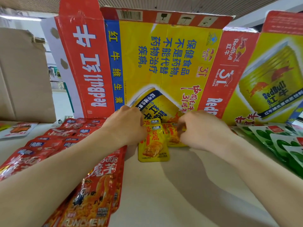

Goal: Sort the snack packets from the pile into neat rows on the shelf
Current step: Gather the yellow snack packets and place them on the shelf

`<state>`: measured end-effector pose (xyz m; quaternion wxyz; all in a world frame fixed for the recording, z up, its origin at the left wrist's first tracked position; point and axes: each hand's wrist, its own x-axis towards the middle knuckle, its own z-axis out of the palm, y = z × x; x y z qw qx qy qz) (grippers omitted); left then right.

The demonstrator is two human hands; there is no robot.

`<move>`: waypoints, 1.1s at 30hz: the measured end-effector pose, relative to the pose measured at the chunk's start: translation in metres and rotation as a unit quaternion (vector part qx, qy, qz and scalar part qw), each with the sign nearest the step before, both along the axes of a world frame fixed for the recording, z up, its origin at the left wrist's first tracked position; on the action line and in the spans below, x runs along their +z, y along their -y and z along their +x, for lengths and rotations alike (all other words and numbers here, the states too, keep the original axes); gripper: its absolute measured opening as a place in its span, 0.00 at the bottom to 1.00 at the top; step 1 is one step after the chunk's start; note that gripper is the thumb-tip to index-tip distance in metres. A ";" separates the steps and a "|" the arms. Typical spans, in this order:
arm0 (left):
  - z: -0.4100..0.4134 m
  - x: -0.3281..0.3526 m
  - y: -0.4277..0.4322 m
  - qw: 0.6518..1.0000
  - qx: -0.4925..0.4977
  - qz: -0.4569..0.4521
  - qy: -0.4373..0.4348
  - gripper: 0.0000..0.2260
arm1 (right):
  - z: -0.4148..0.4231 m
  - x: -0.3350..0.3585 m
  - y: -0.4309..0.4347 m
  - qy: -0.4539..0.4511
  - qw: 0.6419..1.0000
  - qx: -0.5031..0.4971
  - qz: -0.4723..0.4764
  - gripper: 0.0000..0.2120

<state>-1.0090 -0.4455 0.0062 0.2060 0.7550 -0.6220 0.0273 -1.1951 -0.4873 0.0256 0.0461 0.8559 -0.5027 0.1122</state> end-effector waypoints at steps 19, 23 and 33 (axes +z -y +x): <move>-0.017 0.002 -0.005 0.989 -0.051 0.121 0.073 0.24 | -0.017 0.000 0.026 0.012 0.996 -0.056 0.067 0.23; -0.016 0.001 -0.005 0.989 -0.056 0.123 0.066 0.25 | -0.025 0.001 0.031 -0.056 0.988 -0.078 0.120 0.21; -0.014 -0.001 -0.003 0.989 -0.048 0.097 0.097 0.24 | -0.019 -0.001 0.026 -0.020 0.992 -0.075 0.095 0.21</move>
